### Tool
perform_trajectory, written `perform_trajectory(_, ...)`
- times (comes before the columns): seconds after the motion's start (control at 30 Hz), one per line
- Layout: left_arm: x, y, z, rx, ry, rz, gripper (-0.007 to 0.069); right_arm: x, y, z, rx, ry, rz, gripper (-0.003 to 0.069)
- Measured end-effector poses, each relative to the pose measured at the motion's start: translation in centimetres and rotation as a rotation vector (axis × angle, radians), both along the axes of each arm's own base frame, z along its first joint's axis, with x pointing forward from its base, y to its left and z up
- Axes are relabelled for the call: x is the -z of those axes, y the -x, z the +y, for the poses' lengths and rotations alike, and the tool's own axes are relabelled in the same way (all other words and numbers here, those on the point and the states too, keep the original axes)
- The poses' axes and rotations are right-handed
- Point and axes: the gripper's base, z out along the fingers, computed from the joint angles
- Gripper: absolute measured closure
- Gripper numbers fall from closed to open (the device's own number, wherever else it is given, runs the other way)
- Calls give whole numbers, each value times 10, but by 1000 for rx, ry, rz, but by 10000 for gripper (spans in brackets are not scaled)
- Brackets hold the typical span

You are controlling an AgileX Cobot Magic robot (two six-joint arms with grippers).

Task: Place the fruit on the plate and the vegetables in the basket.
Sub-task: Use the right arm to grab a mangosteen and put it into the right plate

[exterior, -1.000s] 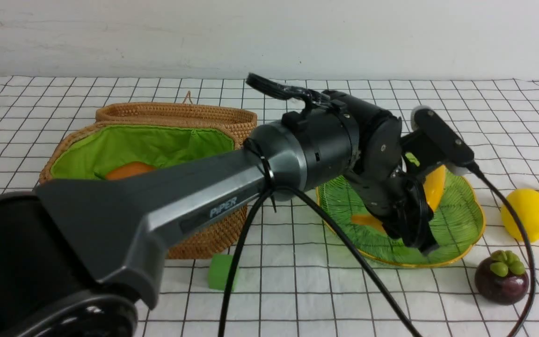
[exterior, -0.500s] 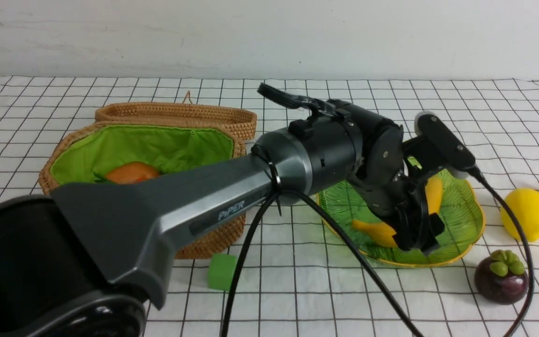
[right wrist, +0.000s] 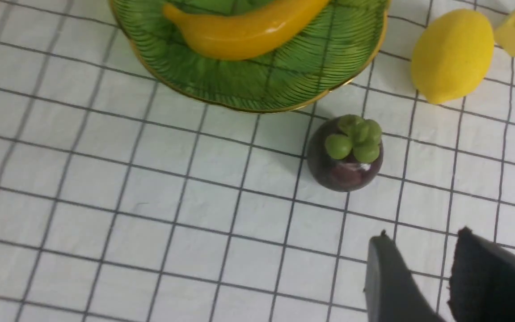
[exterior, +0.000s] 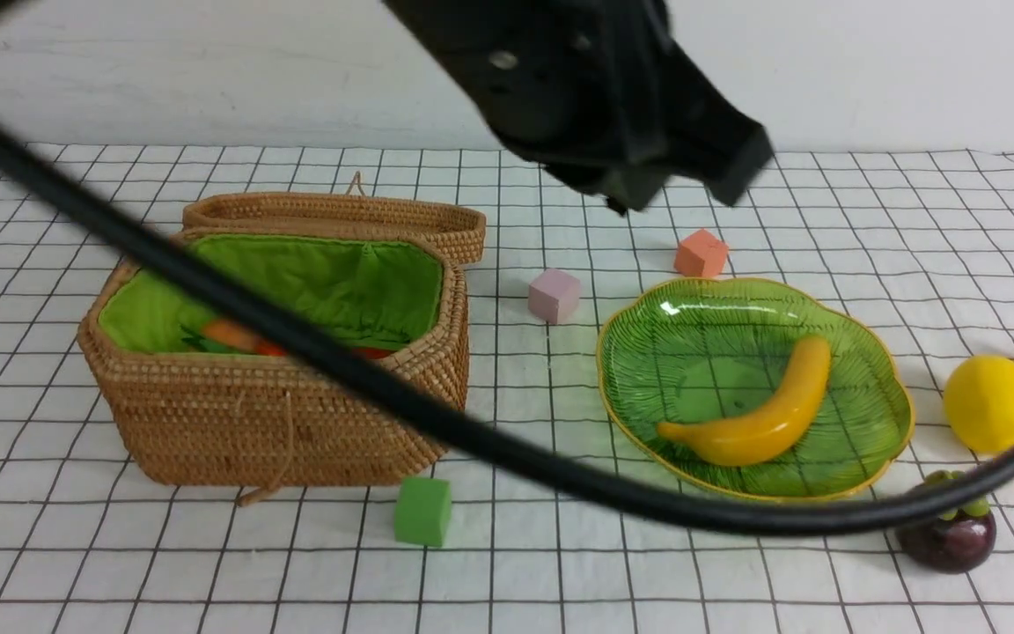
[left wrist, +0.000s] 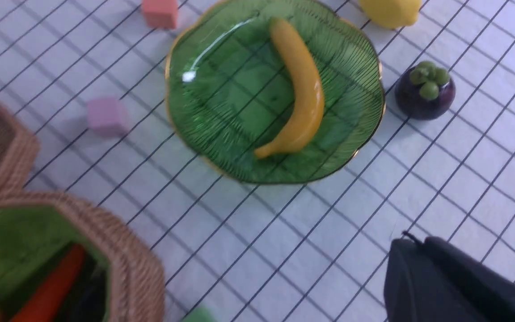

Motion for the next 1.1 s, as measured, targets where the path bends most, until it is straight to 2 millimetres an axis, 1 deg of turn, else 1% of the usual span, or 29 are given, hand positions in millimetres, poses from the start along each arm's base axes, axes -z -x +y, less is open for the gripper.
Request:
perform_trajectory(0.07,-14,19,25,-52,18,-7,638,19,-26,-6,72,18,79,421)
perform_trajectory(0.1,-12,25,32,-61,17,3,638,24,-33,-8,84,15,101,421)
perform_trajectory(0.13,-13,35,43,-73,27,11,638,32,-42,-14,113,0,133,421)
perform_trajectory(0.17,-13,37,46,-75,27,13,638,32,-43,-16,117,2,133,421)
perform_trajectory(0.2,-2,50,58,-83,28,48,638,42,-54,-24,133,-40,176,421)
perform_trajectory(0.23,6,62,69,-78,41,67,638,46,-59,-29,142,-71,200,421)
perform_trajectory(0.27,3,65,72,-78,56,56,638,47,-60,-30,151,-82,205,421)
perform_trajectory(0.3,14,79,85,-69,86,62,638,53,-65,-37,158,-129,234,419)
perform_trajectory(0.33,23,83,88,-66,82,77,638,55,-68,-40,169,-153,245,417)
perform_trajectory(0.37,39,103,107,-56,137,65,638,60,-73,-48,181,-199,264,409)
perform_trajectory(0.4,44,111,115,-52,160,56,638,64,-76,-50,181,-220,273,400)
perform_trajectory(0.43,60,115,118,-50,162,75,638,65,-77,-51,174,-227,277,392)
perform_trajectory(0.47,66,120,122,-49,178,71,638,67,-79,-52,171,-231,280,386)
perform_trajectory(0.5,79,131,133,-37,240,31,638,75,-86,-52,150,-244,298,344)
perform_trajectory(0.53,85,135,137,-29,273,7,638,79,-89,-51,141,-247,305,321)
perform_trajectory(0.57,89,136,137,-28,274,9,638,80,-90,-51,139,-248,307,314)
perform_trajectory(0.6,91,139,141,-19,313,-28,638,85,-94,-51,132,-251,314,279)
perform_trajectory(0.63,92,143,145,-8,355,-73,638,92,-100,-51,122,-245,325,221)
perform_trajectory(0.67,92,144,146,-5,366,-86,638,95,-102,-52,120,-240,329,195)
perform_trajectory(0.7,90,146,149,4,398,-126,638,102,-106,-53,106,-223,339,133)
perform_trajectory(0.8,83,150,154,21,445,-196,638,115,-115,-54,85,-198,349,25)
perform_trajectory(0.87,81,151,155,29,452,-221,638,122,-119,-55,87,-196,355,-6)
perform_trajectory(0.9,80,151,155,40,449,-242,638,129,-125,-55,91,-198,355,-20)
perform_trajectory(0.97,80,151,155,51,439,-257,638,143,-133,-56,93,-194,362,-20)
perform_trajectory(1.0,80,151,155,53,438,-258,638,144,-133,-56,92,-193,363,-19)
perform_trajectory(1.1,80,151,155,57,433,-263,638,164,-143,-57,97,-188,382,-10)
